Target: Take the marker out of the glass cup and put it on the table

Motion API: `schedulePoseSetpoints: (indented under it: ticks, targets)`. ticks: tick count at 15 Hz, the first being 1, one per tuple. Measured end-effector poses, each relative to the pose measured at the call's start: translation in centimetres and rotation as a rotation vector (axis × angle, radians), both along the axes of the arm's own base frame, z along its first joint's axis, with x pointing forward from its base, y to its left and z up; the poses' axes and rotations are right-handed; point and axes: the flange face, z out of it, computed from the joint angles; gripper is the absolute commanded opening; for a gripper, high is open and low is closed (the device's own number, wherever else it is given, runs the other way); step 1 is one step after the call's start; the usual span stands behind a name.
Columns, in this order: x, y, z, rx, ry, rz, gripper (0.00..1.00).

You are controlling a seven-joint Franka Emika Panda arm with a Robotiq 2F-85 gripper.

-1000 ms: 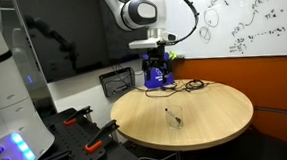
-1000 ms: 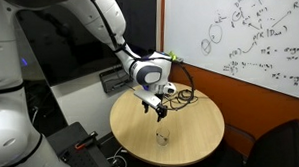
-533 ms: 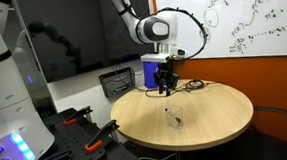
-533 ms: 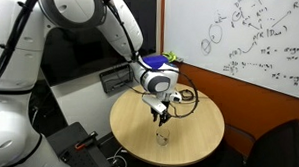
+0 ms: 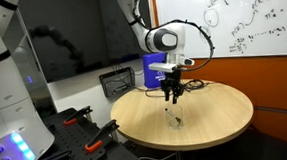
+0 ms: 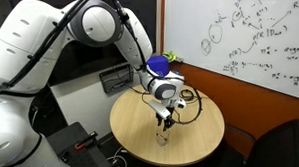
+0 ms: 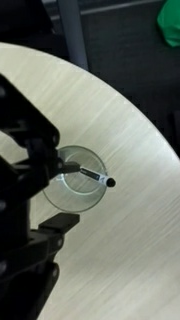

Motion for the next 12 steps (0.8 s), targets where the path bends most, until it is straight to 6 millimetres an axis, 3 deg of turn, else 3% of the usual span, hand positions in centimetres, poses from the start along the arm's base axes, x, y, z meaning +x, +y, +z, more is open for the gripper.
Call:
schedulePoseSetpoints:
  ticks: [12]
  targets:
    - [0.7,-1.0,-4.0,0.015,0.079,-0.020,0.41]
